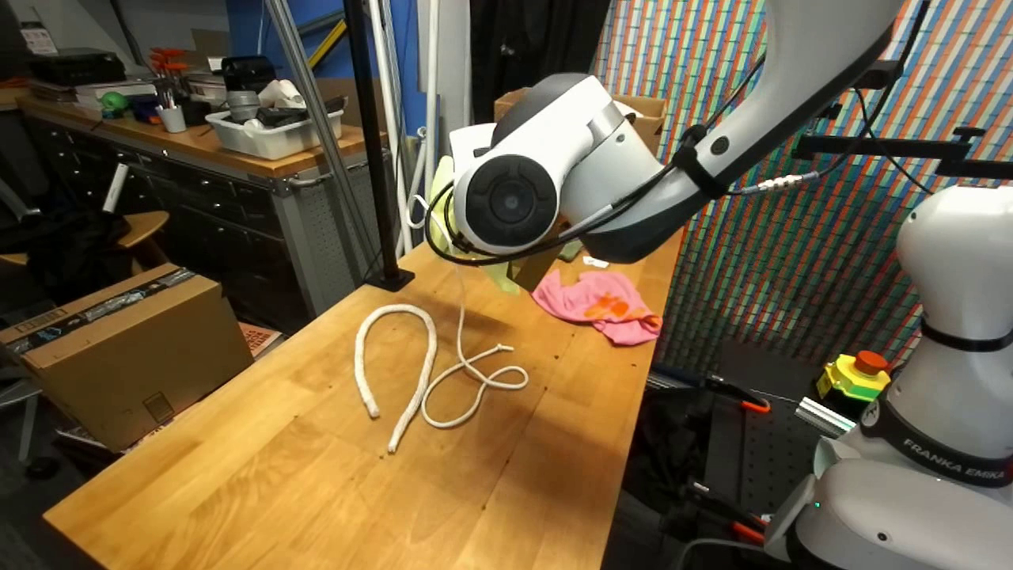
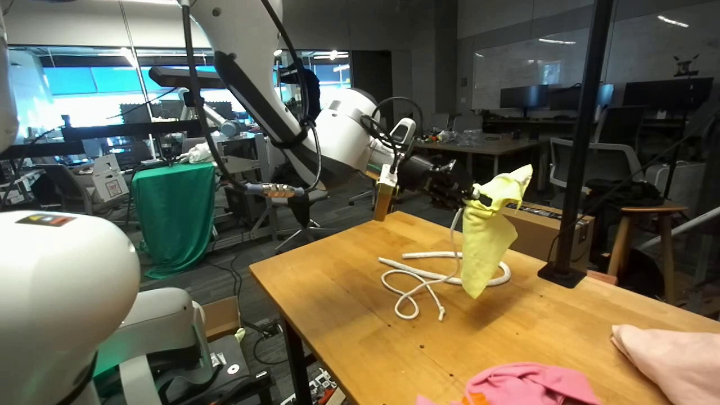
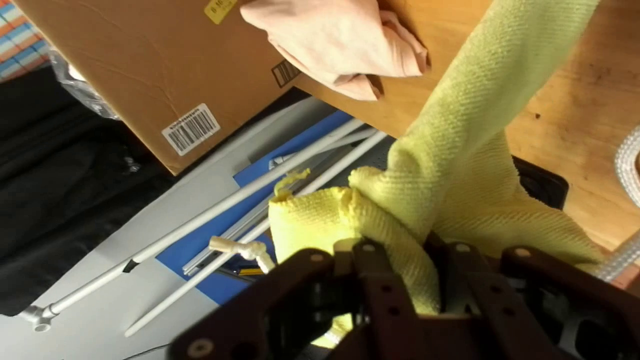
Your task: Pick up the clothes from the table and put them around the table.
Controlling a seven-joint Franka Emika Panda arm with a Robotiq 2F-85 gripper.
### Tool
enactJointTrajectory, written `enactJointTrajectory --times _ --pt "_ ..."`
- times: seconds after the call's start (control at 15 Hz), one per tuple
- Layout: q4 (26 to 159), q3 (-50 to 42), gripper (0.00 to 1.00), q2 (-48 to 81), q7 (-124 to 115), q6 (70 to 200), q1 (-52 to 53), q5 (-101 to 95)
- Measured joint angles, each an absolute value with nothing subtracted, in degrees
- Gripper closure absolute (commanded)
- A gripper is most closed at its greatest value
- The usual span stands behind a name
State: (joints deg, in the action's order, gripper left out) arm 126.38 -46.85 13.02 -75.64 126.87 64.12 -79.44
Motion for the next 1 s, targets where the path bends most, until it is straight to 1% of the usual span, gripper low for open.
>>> enactJointTrajectory --times 0.2,0.53,0.8,1.0 --pt "127.07 -33.62 0.96 11.72 -75.58 119.77 53.06 -79.43" --pt "127.35 -14.12 0.96 10.59 -74.05 116.15 33.28 -79.14" --pt "127.86 -3.70 0.96 9.59 -65.05 117.82 21.20 -74.17" --pt "128.44 -0.27 0.96 8.06 -58.28 125.83 14.95 -71.25"
